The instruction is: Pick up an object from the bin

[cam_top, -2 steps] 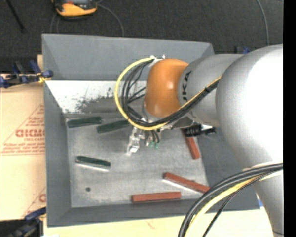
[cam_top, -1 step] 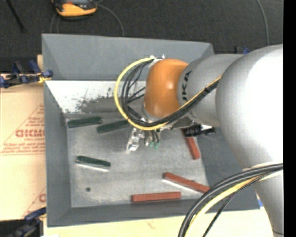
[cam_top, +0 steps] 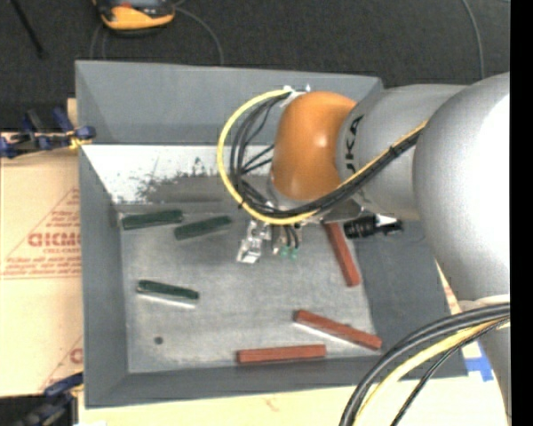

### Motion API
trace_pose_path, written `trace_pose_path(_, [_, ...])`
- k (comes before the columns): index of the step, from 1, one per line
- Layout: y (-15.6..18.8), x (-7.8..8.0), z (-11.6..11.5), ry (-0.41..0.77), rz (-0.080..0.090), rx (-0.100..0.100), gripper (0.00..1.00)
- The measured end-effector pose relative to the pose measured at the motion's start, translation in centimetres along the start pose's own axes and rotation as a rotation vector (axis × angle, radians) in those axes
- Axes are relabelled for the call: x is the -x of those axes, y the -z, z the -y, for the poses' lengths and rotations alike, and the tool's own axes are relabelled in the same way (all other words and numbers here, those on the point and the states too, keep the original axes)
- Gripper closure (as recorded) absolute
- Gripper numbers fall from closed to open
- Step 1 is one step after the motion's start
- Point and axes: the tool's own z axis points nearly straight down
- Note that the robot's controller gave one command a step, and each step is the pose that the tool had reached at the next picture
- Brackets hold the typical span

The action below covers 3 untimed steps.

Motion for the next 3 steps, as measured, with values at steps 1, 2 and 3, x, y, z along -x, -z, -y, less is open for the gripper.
trace_pose_path(1, [6.7, -1.1, 1.5, 0.038, 0.002, -0.002, 1.00])
trace_pose_path(2, [12.8, -1.8, 1.2, 0.062, 0.003, -0.001, 1.00])
trace_pose_path(3, [3.3, -3.2, 1.2, 0.030, -0.002, -0.004, 0.00])
